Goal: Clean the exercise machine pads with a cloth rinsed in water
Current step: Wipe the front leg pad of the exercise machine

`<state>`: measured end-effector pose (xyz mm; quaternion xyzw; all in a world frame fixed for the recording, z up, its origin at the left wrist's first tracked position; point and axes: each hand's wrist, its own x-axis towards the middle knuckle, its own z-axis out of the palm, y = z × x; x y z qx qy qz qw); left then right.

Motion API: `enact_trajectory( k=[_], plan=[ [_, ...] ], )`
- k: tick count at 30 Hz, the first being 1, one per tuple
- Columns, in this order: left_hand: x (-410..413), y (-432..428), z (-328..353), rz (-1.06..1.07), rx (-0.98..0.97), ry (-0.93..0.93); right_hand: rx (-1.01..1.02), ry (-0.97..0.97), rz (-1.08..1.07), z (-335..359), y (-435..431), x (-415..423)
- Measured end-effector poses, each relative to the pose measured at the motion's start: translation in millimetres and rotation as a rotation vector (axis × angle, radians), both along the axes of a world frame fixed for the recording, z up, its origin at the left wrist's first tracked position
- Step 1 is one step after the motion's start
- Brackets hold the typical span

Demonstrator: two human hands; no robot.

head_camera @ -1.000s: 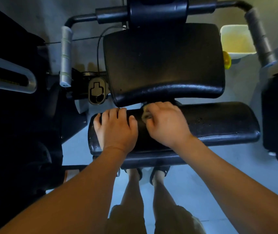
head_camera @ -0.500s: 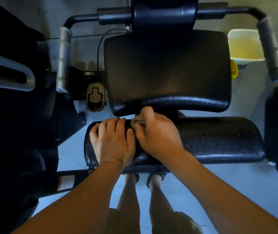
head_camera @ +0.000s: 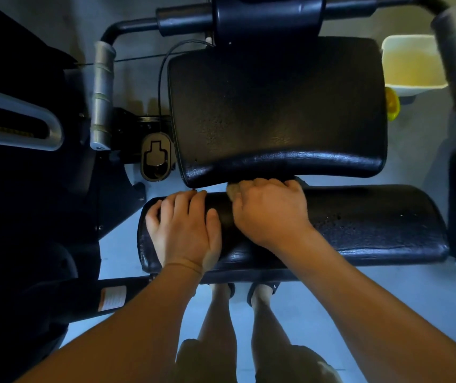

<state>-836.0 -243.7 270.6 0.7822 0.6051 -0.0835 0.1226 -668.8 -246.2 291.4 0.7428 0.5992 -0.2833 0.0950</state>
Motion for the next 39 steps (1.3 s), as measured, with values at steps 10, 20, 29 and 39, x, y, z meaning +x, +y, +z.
enact_trajectory(
  k=[10,20,29,39],
  plan=[
    [1,-1,-1,0.004,0.011,-0.018,0.060,0.029,-0.111,-1,-9,-7],
    [1,-3,-4,0.005,0.017,-0.031,0.232,0.155,-0.083,9,-37,13],
    [0,-5,-4,-0.005,0.042,-0.010,0.284,-0.104,-0.265,10,-61,31],
    [2,-6,-6,0.023,0.071,-0.040,0.364,0.046,-0.144,25,-86,14]
  ],
)
